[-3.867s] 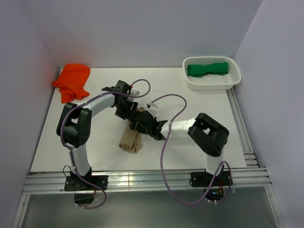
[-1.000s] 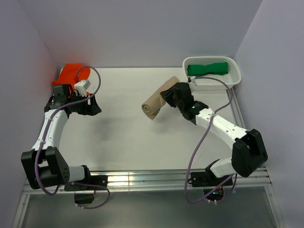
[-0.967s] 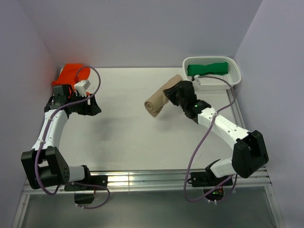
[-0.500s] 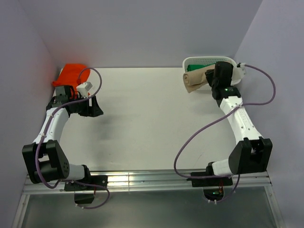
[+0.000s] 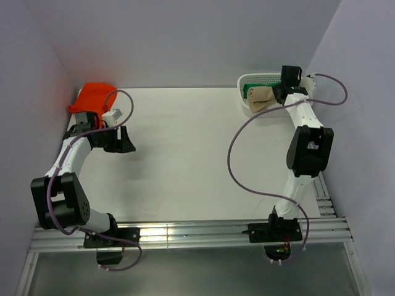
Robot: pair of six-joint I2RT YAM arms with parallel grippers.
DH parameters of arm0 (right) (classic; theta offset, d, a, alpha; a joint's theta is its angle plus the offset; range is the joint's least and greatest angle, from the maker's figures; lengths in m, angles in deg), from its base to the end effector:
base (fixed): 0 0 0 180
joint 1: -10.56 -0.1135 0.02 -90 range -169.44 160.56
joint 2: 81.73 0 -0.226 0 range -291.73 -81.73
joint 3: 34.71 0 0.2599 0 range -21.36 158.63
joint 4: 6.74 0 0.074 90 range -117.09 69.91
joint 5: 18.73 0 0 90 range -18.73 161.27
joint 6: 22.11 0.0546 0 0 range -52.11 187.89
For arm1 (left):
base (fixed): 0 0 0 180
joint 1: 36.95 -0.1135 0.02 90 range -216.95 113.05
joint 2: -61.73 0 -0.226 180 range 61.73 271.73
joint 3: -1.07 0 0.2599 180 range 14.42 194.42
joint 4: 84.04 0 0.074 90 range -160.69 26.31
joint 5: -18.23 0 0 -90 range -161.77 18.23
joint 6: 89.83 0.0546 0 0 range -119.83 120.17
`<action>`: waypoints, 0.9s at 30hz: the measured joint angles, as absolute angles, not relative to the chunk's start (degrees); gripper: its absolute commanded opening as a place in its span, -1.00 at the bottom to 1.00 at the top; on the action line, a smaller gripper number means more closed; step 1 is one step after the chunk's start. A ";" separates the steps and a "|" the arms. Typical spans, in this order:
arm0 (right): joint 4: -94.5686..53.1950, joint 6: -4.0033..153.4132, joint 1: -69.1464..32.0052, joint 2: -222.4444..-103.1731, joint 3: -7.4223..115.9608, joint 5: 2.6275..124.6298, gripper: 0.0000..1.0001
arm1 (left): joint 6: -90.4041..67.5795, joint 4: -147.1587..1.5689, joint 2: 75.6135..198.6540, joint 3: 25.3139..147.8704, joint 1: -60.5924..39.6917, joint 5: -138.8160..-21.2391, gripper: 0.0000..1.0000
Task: Roll the t-shirts
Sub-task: Place the rolled tshirt into the container
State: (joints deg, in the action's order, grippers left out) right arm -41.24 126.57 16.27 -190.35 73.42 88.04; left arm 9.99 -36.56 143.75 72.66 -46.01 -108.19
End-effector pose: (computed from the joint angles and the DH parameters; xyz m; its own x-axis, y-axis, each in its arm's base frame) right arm 0.4517 -0.0610 0.2530 -0.0143 0.8235 -0.5672 0.6592 0.4343 0.6139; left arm 0.3082 0.0163 0.1903 -0.7929 0.0125 -0.6093 0.3247 0.8547 -0.4050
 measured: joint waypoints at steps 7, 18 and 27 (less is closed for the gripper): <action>-44.67 126.91 18.09 -204.18 85.18 86.19 -1.00 | 9.99 -36.58 145.12 72.66 -46.03 -108.17 0.45; -46.37 128.20 19.07 -216.33 94.18 83.87 -1.00 | 9.97 -36.36 147.07 72.66 -46.03 -107.91 0.46; -45.08 129.21 19.07 -218.26 94.88 82.73 -1.00 | 9.99 -36.36 147.61 72.66 -46.03 -107.88 0.46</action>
State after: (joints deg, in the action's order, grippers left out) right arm -45.08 129.21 19.07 -218.26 94.88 82.73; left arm 9.99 -36.36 147.61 72.66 -46.03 -107.88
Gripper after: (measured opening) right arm 0.372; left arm 0.731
